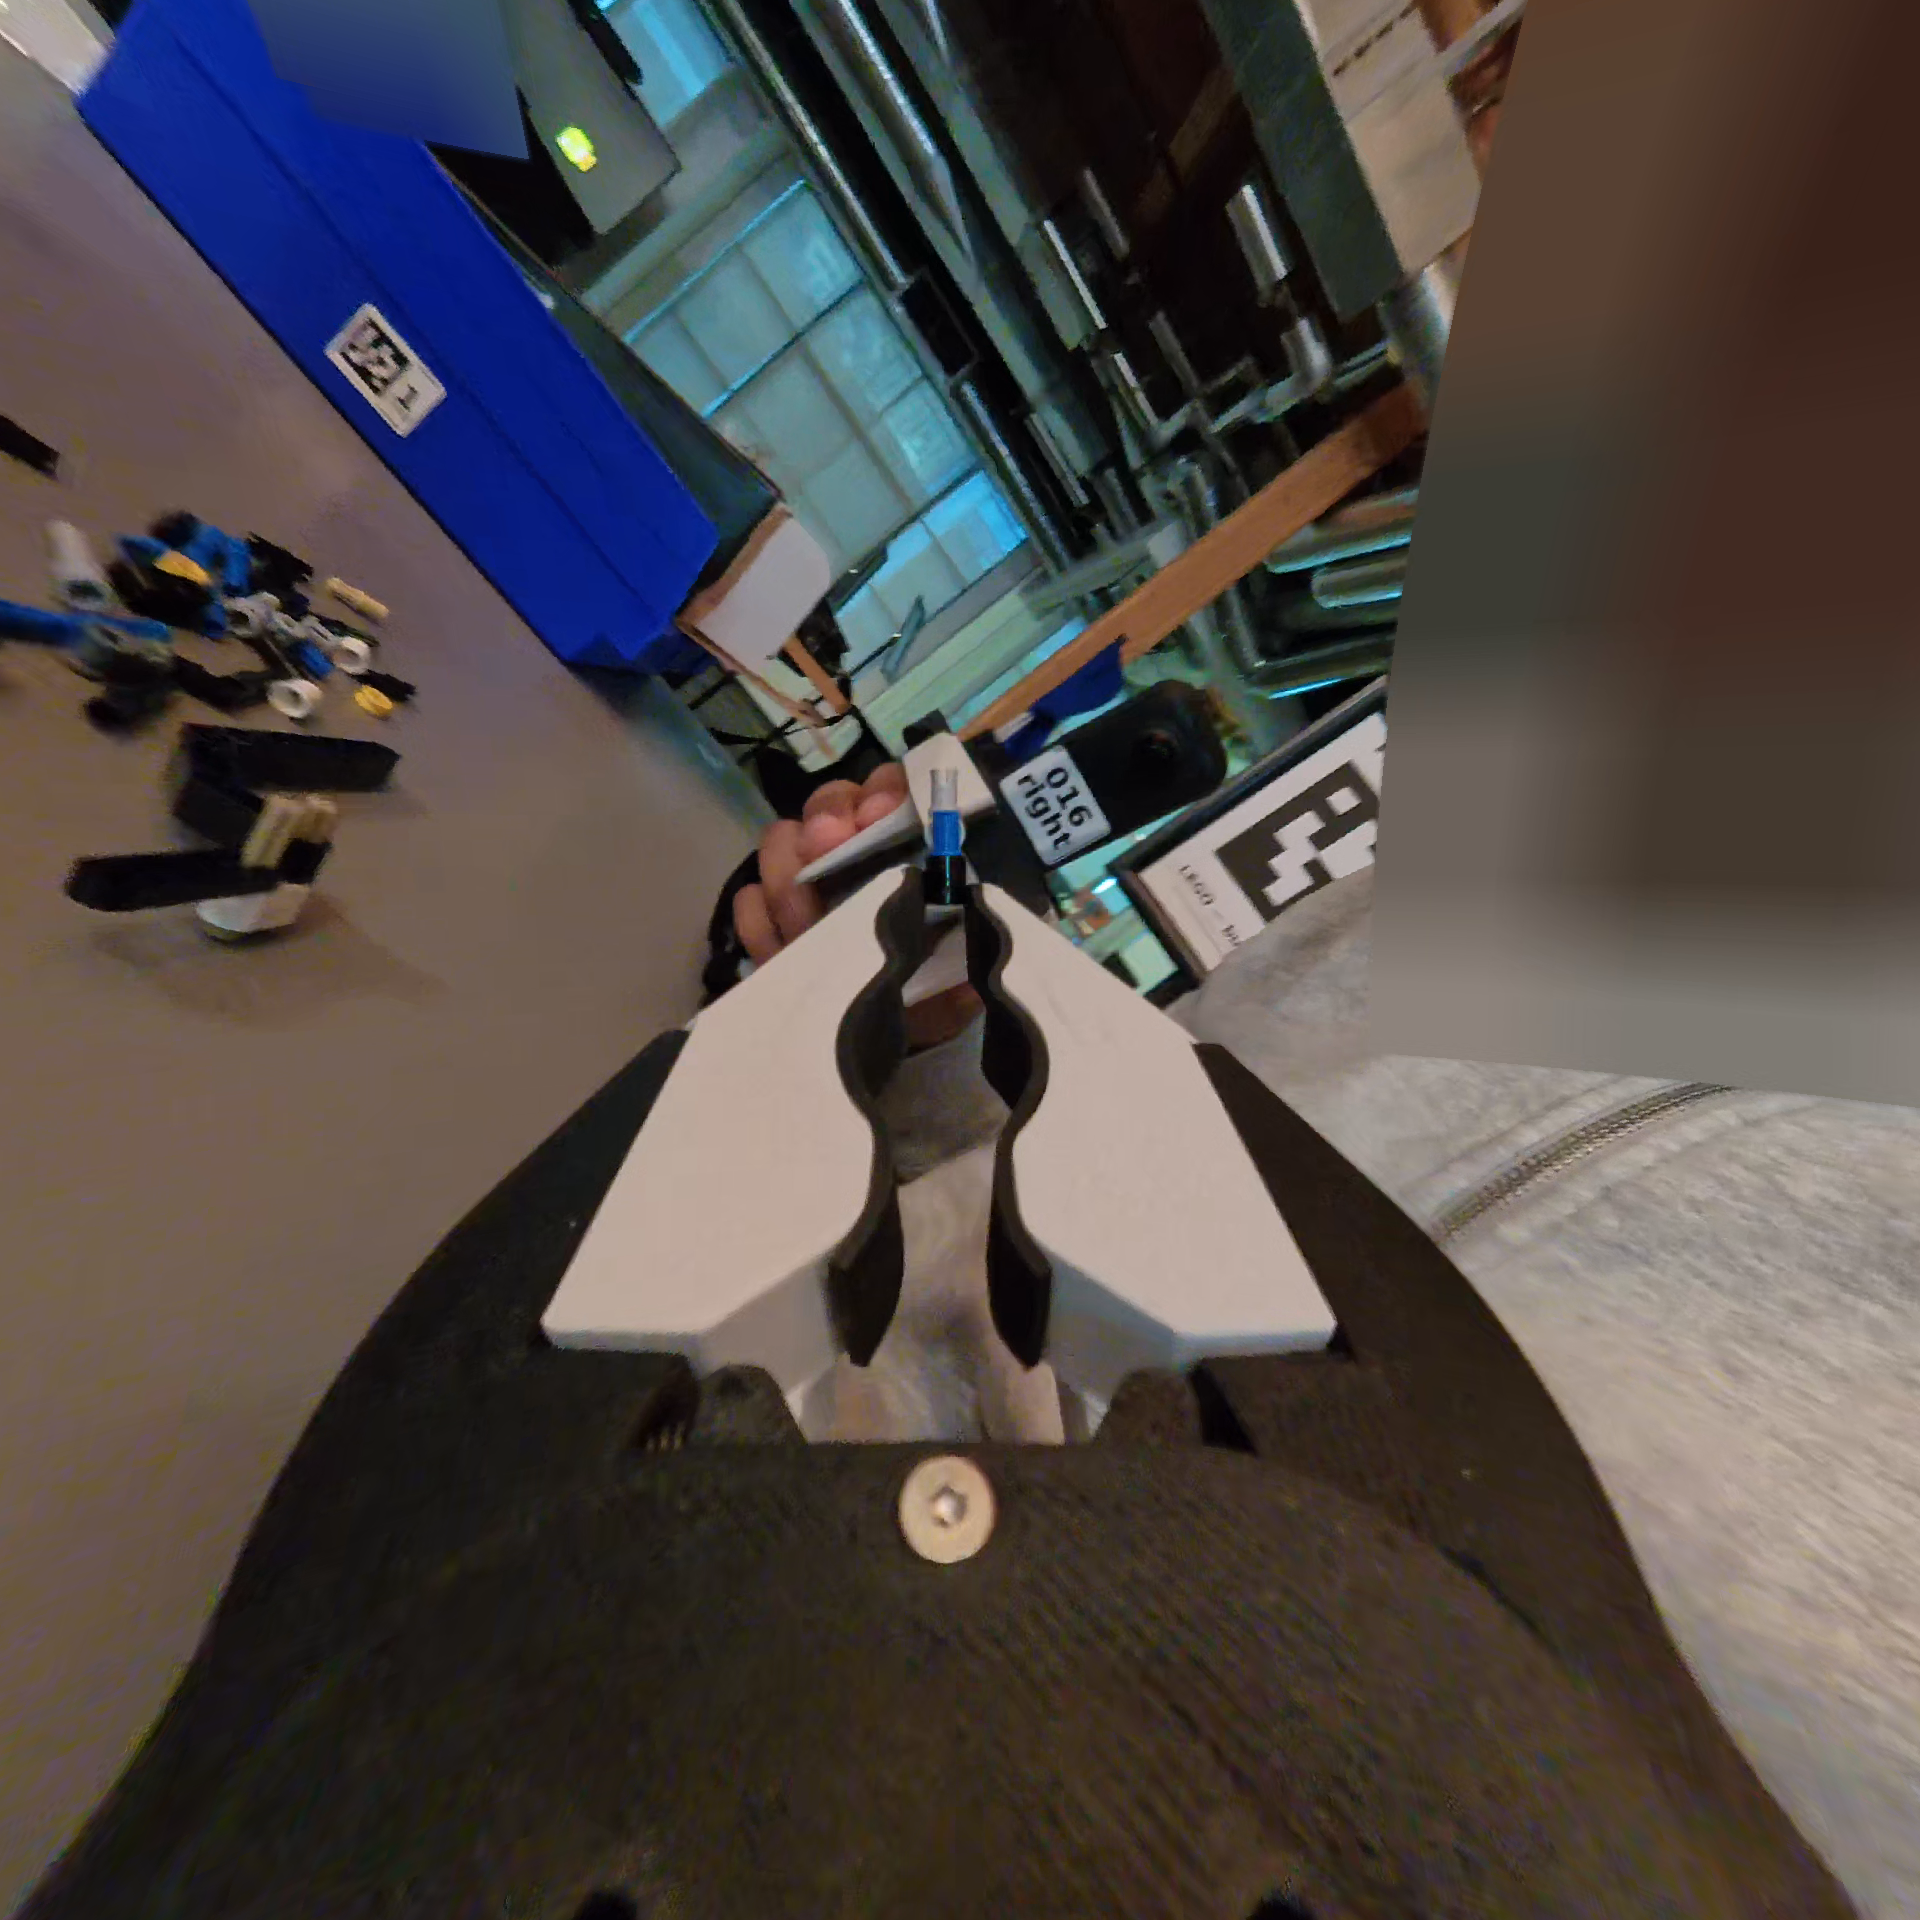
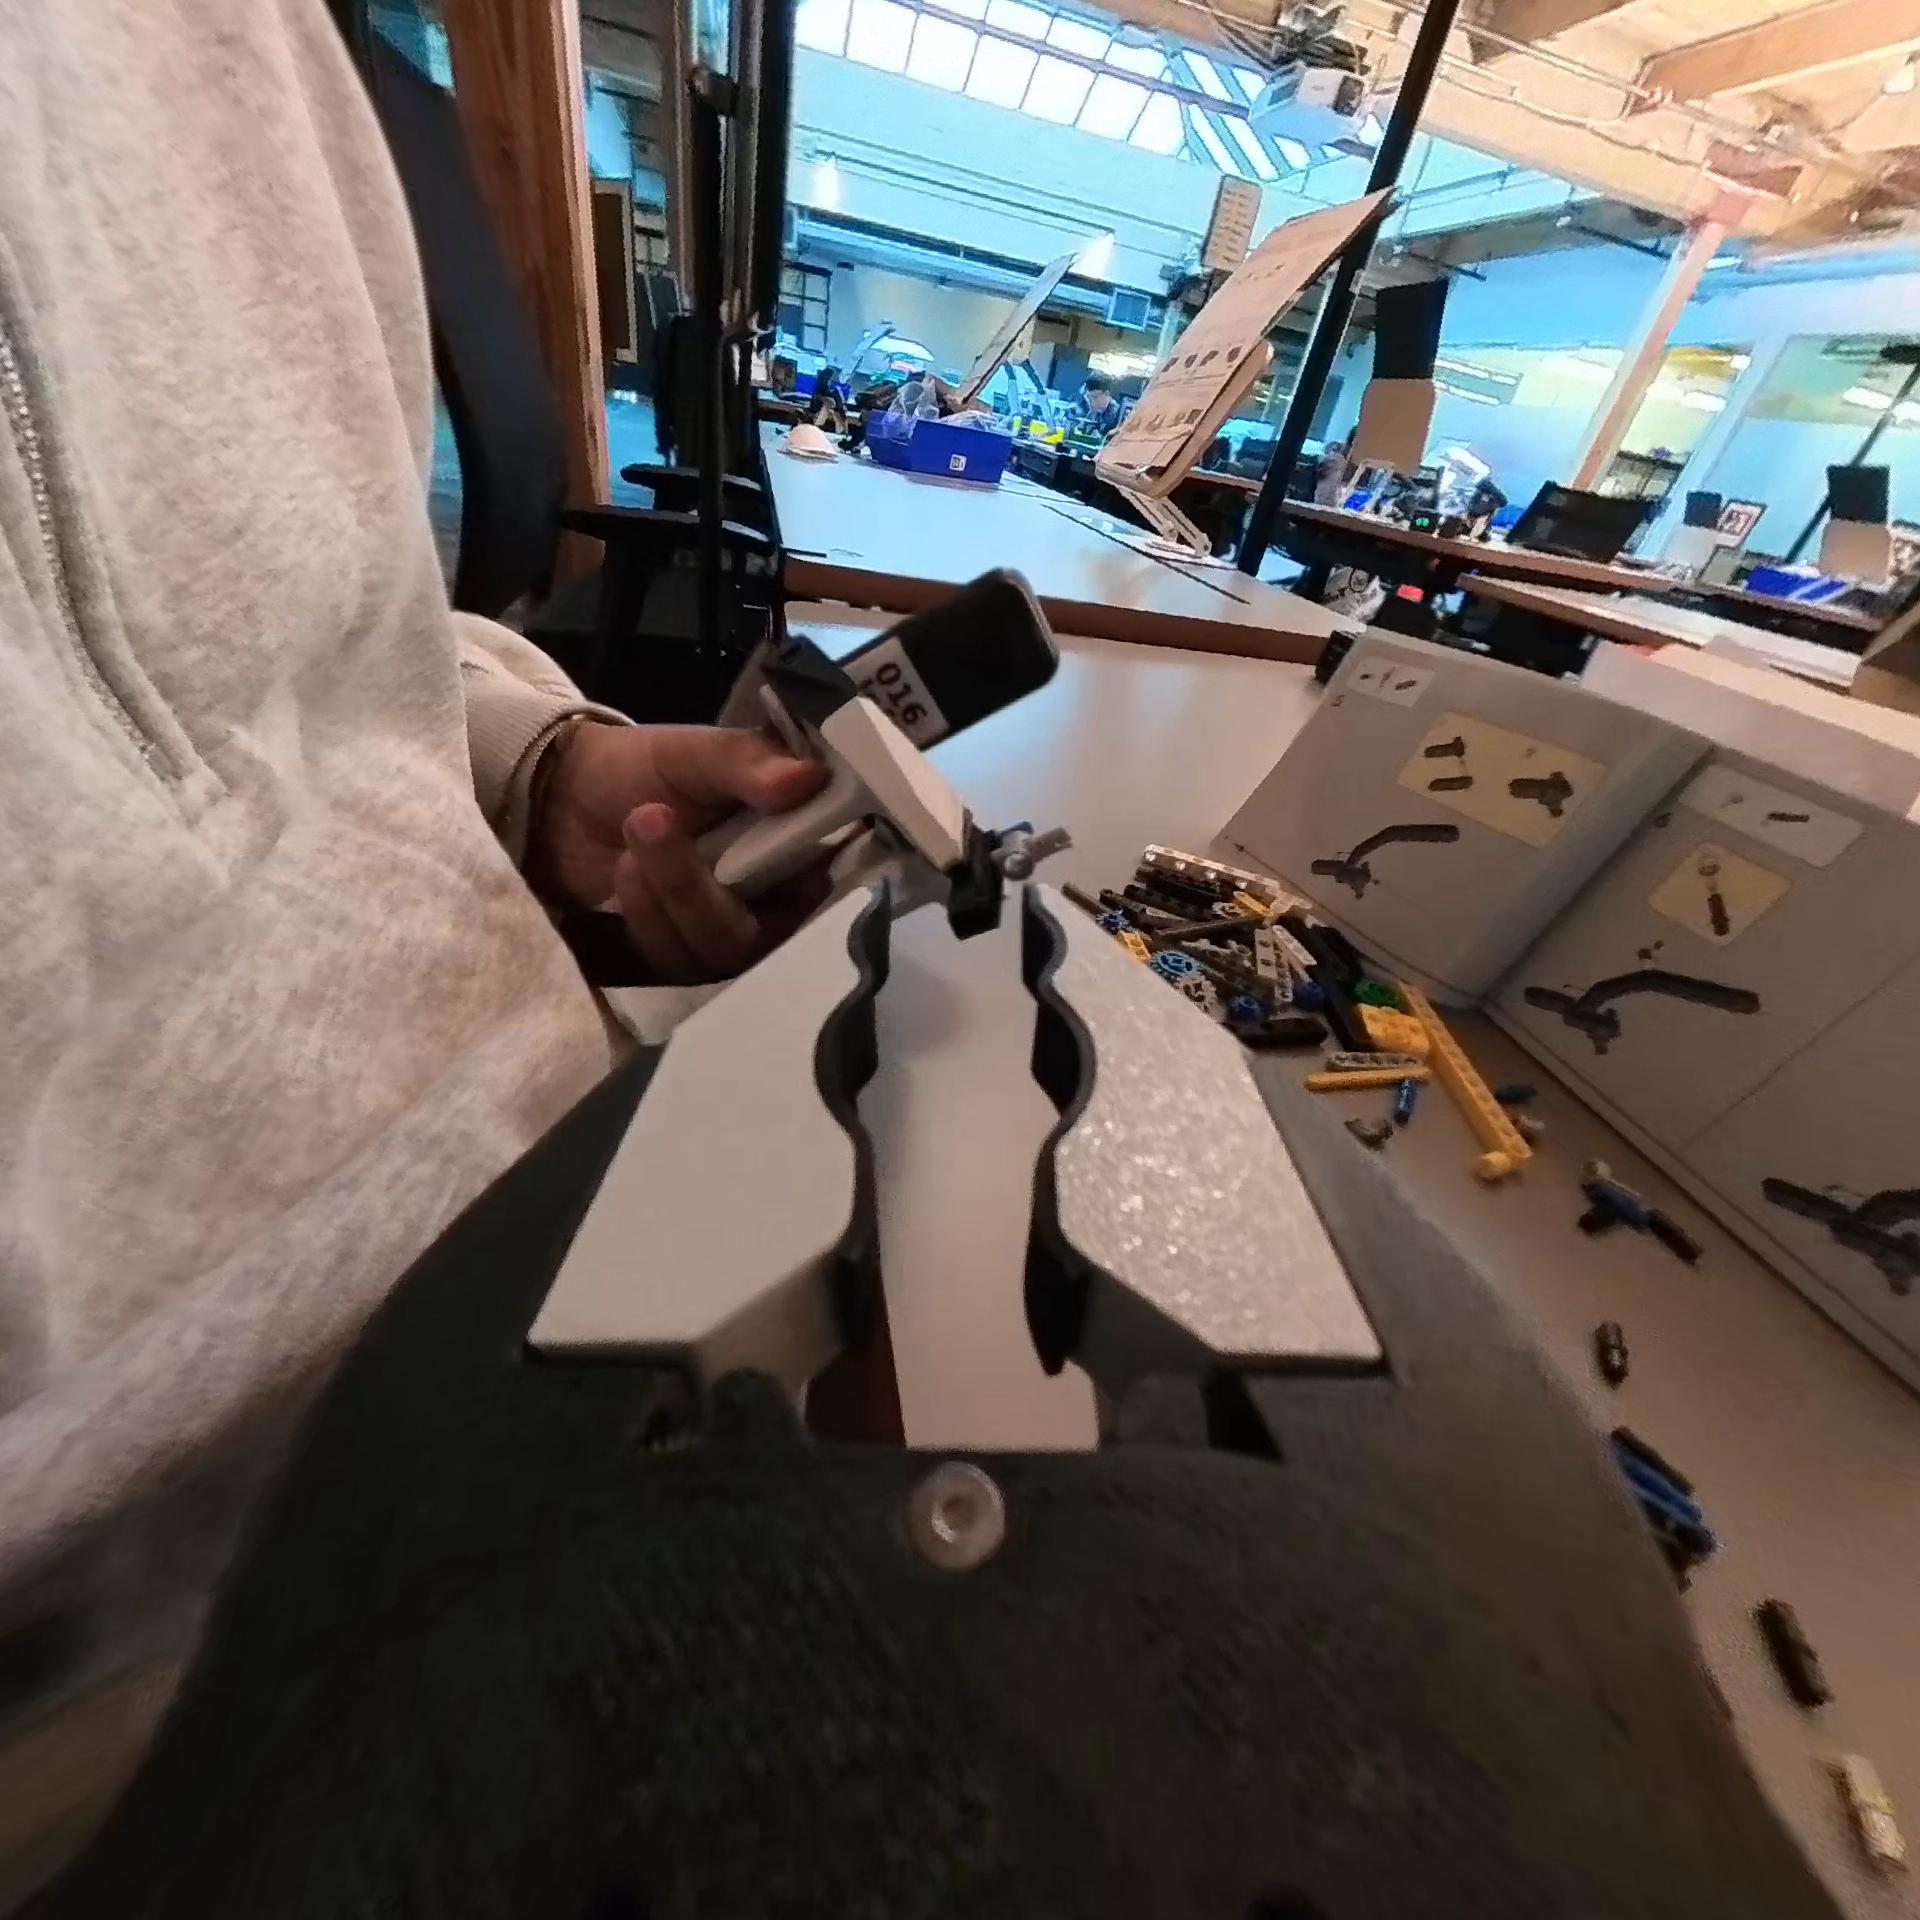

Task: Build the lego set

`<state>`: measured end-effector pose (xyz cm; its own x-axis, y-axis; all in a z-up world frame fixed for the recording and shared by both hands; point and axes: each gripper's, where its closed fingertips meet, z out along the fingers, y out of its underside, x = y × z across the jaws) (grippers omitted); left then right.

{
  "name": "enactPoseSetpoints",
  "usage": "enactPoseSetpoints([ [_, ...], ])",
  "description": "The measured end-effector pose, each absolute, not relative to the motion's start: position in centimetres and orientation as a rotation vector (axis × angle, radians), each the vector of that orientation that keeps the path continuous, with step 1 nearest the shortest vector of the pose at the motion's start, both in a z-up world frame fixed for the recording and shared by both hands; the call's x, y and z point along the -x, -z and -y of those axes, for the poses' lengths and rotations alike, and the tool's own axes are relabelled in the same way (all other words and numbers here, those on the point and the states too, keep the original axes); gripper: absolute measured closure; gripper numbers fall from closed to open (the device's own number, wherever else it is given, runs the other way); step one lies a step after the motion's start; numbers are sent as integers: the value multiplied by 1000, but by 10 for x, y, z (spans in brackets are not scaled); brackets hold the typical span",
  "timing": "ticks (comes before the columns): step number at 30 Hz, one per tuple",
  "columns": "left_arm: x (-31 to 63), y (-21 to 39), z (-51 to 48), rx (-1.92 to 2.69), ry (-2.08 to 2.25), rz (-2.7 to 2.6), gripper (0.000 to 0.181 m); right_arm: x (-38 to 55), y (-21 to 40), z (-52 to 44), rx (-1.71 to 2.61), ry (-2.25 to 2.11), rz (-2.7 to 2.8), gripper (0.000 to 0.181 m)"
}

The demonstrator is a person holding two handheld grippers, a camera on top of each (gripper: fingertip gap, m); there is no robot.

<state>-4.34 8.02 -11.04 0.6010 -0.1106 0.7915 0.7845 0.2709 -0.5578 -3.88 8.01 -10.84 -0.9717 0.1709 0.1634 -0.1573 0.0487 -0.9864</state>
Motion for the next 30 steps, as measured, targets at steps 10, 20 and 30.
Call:
enactPoseSetpoints([
  [10,60,118,-65,1285,395,703,176,82,104,-100,409,-2055,2059,160],
  [20,85,114,-34,1165,317,783,176,96,103,-110,559,-2101,2019,158],
  [30,87,118,-35,1183,300,797,176,95,112,-104,557,-2054,2101,156],
])
